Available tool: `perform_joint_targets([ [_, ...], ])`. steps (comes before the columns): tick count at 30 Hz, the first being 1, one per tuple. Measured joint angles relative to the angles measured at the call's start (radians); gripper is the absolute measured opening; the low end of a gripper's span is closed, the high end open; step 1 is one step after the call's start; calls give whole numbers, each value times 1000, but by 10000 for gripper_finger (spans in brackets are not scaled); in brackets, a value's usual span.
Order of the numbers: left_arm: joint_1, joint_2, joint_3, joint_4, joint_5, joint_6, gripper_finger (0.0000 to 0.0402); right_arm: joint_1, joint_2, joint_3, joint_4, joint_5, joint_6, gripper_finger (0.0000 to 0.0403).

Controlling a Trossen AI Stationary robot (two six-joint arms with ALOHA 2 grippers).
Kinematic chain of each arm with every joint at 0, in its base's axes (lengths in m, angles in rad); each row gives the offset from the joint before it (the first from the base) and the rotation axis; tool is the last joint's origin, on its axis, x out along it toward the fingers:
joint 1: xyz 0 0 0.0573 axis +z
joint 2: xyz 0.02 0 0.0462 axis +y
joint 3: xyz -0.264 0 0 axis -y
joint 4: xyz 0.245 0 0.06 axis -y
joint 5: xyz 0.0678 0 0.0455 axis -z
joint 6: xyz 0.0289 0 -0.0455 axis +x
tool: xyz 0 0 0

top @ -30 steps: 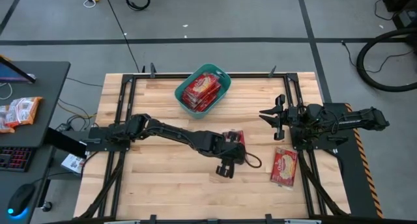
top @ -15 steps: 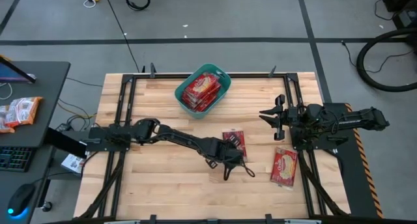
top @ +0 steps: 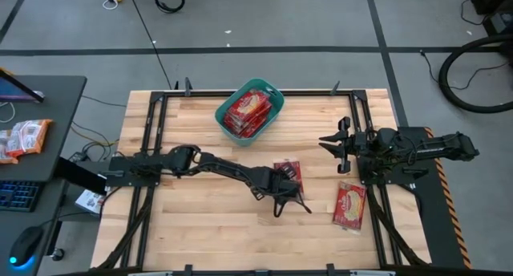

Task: Sort popcorn bags into baskets
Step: Put the popcorn bag into the green bin

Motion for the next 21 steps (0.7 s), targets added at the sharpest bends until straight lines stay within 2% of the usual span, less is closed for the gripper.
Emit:
perform_joint_targets([
  [7,-4,9,2,48,16,31,162,0,4,0,3,-5,-1,78],
  [10,0,9,2,48,49,20,128,0,5,0,4,-5,-1,78],
  [17,-1,9,2,83,58,-77,14,0,6,0,4,-5,-1,78],
  [21,-1,9,2,82,58,-119,7,0,6,0,4,-5,-1,78],
])
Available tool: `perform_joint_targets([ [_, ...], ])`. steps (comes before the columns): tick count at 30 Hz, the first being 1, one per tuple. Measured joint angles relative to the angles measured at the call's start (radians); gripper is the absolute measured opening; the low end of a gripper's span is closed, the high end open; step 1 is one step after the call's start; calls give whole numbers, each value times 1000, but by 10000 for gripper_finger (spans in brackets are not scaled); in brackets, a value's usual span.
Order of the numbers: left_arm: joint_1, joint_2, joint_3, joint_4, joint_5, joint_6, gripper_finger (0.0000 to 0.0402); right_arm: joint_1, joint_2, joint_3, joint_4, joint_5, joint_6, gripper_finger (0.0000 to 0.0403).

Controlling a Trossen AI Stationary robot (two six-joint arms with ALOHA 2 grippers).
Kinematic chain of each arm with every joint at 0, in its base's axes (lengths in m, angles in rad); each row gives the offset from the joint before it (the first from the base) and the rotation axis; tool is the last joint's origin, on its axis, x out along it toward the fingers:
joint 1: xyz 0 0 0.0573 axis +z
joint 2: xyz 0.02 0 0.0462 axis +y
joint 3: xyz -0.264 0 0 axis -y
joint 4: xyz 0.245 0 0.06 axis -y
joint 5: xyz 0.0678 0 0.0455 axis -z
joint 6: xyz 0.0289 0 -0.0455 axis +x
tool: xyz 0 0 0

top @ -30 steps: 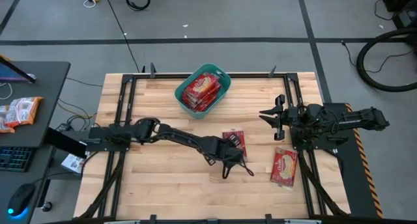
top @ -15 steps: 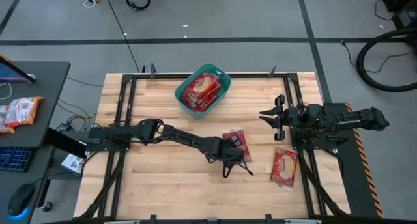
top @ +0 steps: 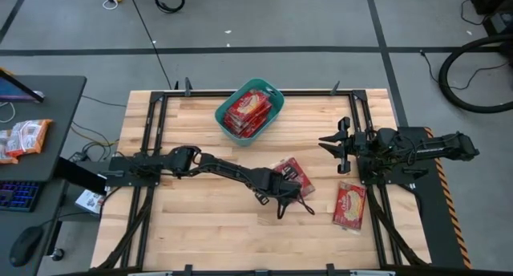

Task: Sort popcorn bags into baskets
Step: Put the popcorn bag into the green bin

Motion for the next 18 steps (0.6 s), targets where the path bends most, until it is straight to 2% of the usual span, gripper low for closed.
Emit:
perform_joint_targets([
  [7,4,-85,-2,-67,-10,-63,3,0,0,0,0,0,0,78],
  [13,4,-172,-1,-97,-207,51,2,0,0,0,0,0,0,78],
  [18,18,-221,0,-100,-297,114,1,0,0,0,0,0,-1,78],
])
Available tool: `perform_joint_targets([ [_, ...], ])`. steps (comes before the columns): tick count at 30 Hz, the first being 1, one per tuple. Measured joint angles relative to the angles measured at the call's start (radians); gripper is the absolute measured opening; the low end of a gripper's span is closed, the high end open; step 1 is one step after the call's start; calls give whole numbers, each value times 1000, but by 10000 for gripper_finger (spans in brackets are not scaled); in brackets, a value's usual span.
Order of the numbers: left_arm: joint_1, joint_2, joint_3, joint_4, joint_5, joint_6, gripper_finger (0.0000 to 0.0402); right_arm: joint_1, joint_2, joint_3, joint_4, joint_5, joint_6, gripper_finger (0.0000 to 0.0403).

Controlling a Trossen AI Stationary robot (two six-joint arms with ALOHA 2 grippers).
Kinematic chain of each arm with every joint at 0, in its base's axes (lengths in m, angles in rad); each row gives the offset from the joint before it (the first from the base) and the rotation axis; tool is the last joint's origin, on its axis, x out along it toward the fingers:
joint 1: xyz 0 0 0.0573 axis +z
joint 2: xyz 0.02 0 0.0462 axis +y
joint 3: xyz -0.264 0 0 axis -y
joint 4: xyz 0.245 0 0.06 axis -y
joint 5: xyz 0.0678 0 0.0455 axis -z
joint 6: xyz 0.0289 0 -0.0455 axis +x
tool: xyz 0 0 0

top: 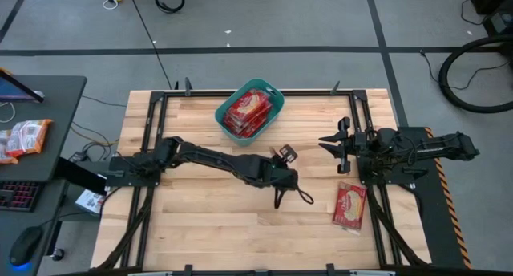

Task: Sort popcorn bags into baskets
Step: Put the popcorn bag into the green bin

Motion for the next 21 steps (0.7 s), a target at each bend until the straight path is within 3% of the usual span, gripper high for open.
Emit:
perform_joint_targets([
  [5,45,-35,0,-1,-99,-64,1,0,1,0,2,0,0,78],
  [17,233,-174,2,-88,-156,-369,1,0,1,0,2,0,0,78],
  [19,265,-180,1,-115,-90,-426,1,0,1,0,1,0,0,78],
  [21,290,-183,1,-123,84,-483,2,0,1,0,1,0,0,78],
])
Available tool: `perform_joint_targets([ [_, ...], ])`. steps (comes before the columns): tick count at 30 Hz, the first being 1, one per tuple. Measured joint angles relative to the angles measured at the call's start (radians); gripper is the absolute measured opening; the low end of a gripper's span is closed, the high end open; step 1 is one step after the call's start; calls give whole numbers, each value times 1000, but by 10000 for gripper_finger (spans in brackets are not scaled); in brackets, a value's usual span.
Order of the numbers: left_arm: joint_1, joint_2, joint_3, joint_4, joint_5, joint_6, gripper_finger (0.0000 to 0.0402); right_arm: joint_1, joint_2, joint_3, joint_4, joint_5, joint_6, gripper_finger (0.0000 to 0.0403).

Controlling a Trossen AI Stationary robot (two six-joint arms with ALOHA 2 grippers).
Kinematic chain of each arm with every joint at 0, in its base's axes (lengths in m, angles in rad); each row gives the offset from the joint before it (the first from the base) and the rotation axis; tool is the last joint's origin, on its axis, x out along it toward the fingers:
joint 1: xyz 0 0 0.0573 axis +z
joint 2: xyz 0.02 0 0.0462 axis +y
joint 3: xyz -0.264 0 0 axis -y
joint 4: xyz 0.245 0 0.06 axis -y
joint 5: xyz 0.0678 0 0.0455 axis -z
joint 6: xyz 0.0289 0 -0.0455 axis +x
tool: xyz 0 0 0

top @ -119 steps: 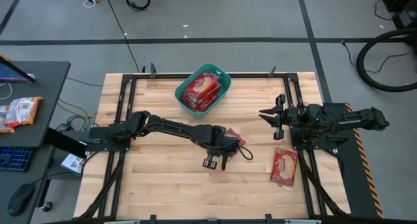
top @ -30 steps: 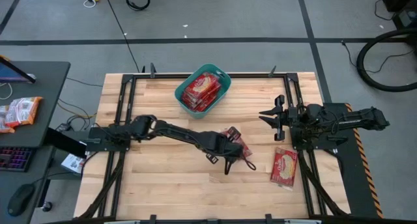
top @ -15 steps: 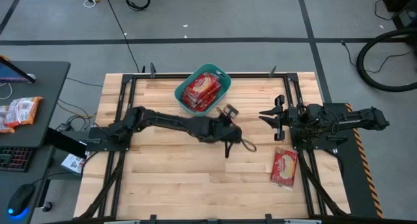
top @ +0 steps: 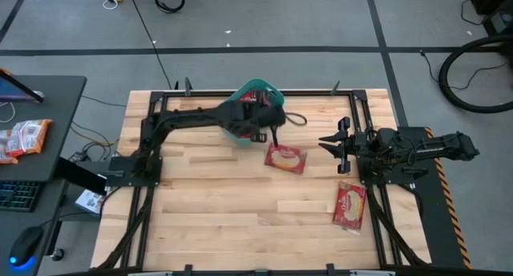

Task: Sort popcorn bags into baskets
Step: Put the popcorn bag into the green bin

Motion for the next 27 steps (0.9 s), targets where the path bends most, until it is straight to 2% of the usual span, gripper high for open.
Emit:
perform_joint_targets([
  [2,11,3,-1,1,166,-46,11,0,0,0,-1,0,-1,78],
  [5,1,48,-1,15,262,-60,36,0,0,0,-1,0,-1,78],
  [12,-60,172,-2,106,265,-85,115,0,0,0,-2,0,-1,78],
  [18,-123,264,-3,121,266,-84,183,0,0,0,-2,0,-1,78],
  [27,-188,349,-2,142,265,-29,236,0,0,0,-2,0,0,78],
])
